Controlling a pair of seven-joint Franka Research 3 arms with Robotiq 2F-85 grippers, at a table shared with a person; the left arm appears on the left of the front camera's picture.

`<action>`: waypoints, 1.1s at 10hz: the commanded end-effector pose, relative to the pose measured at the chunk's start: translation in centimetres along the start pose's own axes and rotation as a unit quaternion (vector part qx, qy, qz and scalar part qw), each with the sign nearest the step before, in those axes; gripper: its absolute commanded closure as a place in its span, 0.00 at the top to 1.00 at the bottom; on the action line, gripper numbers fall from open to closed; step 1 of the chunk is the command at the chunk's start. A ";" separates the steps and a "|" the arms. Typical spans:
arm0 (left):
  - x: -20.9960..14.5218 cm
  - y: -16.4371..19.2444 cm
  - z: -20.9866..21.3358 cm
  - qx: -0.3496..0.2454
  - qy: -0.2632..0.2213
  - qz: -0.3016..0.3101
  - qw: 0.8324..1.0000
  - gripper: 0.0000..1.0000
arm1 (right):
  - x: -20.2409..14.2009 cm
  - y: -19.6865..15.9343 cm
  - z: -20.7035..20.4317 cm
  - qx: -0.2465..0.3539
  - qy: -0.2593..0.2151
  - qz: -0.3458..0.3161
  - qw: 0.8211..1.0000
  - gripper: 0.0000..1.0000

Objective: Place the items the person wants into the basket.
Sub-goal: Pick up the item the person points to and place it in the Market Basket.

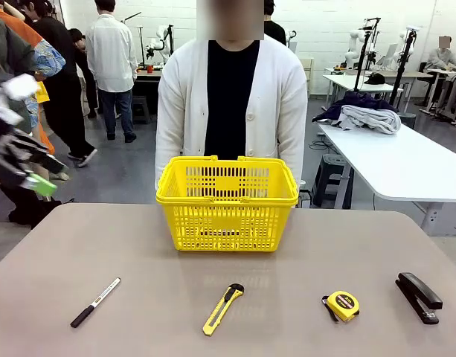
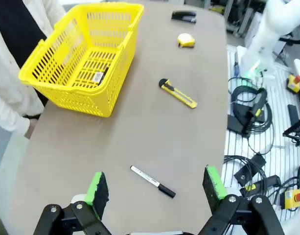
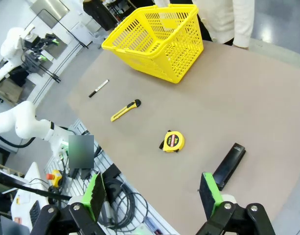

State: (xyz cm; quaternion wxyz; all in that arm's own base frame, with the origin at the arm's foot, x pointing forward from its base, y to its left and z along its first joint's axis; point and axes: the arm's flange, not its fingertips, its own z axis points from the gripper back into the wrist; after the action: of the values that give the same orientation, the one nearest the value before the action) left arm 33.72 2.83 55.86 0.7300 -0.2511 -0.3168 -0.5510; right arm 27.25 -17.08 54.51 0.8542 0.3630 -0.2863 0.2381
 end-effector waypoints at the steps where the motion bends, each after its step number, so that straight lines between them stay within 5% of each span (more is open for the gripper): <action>1: -4.0 0.8 2.4 -0.026 -0.054 -0.006 0.998 1.00 | 0.1 0.0 0.0 0.008 -0.009 0.006 1.000 1.00; 5: -9.1 1.9 5.5 0.006 -0.106 0.035 0.994 1.00 | 0.1 0.0 0.0 0.008 -0.009 0.006 1.000 1.00; 11: -10.4 1.9 5.5 0.011 -0.100 0.055 0.993 1.00 | 0.1 0.0 0.0 0.008 -0.009 0.006 1.000 1.00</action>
State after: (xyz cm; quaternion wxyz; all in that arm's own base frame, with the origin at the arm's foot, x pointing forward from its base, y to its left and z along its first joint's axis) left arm 32.47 13.87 51.82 0.7350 -0.3127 -0.3712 -0.4736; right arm 27.24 -17.08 54.51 0.8542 0.3628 -0.2864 0.2381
